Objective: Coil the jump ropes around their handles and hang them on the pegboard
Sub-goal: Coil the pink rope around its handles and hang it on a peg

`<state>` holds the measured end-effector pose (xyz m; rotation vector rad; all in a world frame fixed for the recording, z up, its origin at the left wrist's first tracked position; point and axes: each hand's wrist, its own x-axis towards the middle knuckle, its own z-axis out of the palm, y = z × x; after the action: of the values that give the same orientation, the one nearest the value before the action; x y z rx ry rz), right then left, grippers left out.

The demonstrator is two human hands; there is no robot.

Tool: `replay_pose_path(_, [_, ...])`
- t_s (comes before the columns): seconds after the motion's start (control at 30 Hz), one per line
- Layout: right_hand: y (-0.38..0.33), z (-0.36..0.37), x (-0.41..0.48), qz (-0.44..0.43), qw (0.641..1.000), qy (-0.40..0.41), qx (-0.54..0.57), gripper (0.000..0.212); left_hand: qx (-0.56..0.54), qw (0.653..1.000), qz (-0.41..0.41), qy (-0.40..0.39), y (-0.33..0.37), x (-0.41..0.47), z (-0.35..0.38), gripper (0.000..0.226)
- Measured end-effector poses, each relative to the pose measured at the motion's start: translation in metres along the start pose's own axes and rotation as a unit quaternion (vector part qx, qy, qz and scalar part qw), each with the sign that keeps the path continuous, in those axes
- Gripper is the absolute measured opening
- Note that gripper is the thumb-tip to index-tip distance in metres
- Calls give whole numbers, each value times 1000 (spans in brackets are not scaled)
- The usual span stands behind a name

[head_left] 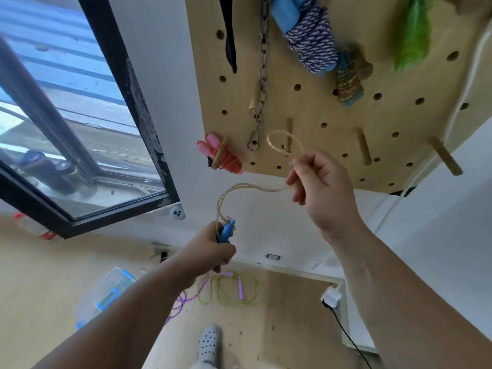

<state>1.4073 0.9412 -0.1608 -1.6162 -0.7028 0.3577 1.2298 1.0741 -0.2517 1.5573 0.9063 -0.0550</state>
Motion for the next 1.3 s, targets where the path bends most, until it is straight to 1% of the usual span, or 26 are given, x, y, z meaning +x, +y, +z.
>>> replay_pose_path(0.07, [31, -31, -27, 57, 997, 33, -25, 19, -14, 1000, 15, -22, -3, -21, 12, 48])
replay_pose_path(0.13, [63, -62, -53, 149, 984, 28, -88, 16, 29, 998, 47, -26, -6, -38, 27, 40])
replay_pose_path(0.17, [76, -75, -65, 208, 969, 5, -131, 31, 68, 995, 67, -18, -7, -43, 35, 33])
replay_pose_path(0.2, [88, -87, -76, 254, 949, -30, -183, 54, 115, 990, 87, -5, -7, -48, 43, 25])
replay_pose_path(0.23, [96, -97, -86, 277, 927, -66, -242, 75, 166, 980, 108, 12, -8, -52, 51, 20])
replay_pose_path(0.27, [103, -103, -94, 272, 912, -92, -292, 87, 210, 969, 131, 29, -8, -55, 59, 20])
replay_pose_path(0.3, [102, -106, -104, 247, 908, -114, -319, 93, 241, 958, 151, 42, -7, -57, 68, 21])
replay_pose_path(0.37, [92, -103, -122, 164, 924, -166, -302, 91, 279, 942, 182, 49, -2, -63, 86, 23])
replay_pose_path(0.4, [86, -99, -130, 125, 937, -194, -263, 88, 287, 936, 197, 42, 2, -66, 94, 24])
replay_pose_path(0.43, [79, -95, -136, 108, 945, -221, -214, 85, 294, 932, 211, 28, 4, -69, 101, 25])
replay_pose_path(0.5, [73, -90, -144, 101, 952, -256, -137, 77, 307, 922, 236, -10, 11, -73, 114, 25])
replay_pose_path(0.53, [73, -90, -146, 108, 952, -261, -118, 69, 311, 918, 245, -24, 15, -75, 121, 24])
replay_pose_path(0.6, [73, -96, -148, 116, 951, -260, -116, 38, 300, 923, 241, -23, 21, -79, 131, 23])
replay_pose_path(0.63, [75, -101, -151, 127, 949, -266, -109, 33, 280, 932, 228, -14, 23, -79, 135, 23])
replay_pose_path(0.7, [79, -110, -160, 162, 937, -297, -85, 49, 245, 949, 196, 14, 24, -79, 138, 23])
replay_pose_path(0.73, [80, -113, -164, 176, 934, -304, -66, 52, 237, 953, 185, 31, 25, -79, 139, 22])
replay_pose_path(0.8, [80, -117, -171, 184, 940, -286, -35, 60, 227, 957, 174, 49, 24, -80, 139, 21])
replay_pose_path(0.87, [76, -118, -173, 162, 955, -243, -44, 59, 215, 961, 168, 45, 24, -84, 142, 25])
replay_pose_path(0.9, [75, -117, -173, 142, 960, -234, -57, 53, 211, 963, 164, 40, 25, -87, 144, 28])
replay_pose_path(1.0, [70, -114, -175, 109, 960, -249, -68, 26, 203, 965, 164, 16, 26, -94, 153, 33])
replay_pose_path(1.03, [69, -113, -176, 108, 961, -246, -64, 25, 179, 971, 158, 2, 26, -95, 155, 34])
replay_pose_path(1.1, [68, -114, -177, 114, 967, -220, -64, 31, 77, 988, 127, -34, 26, -95, 155, 40])
replay_pose_path(1.17, [66, -120, -176, 96, 969, -194, -120, 37, 10, 993, 104, -53, 25, -94, 152, 42])
replay_pose_path(1.2, [65, -125, -176, 86, 967, -186, -150, 38, 10, 994, 98, -53, 23, -93, 150, 38])
replay_pose_path(1.23, [65, -130, -176, 84, 965, -180, -173, 39, 27, 993, 98, -52, 21, -93, 150, 30])
replay_pose_path(1.3, [65, -138, -177, 87, 953, -179, -230, 36, 91, 988, 117, -45, 16, -91, 150, 12])
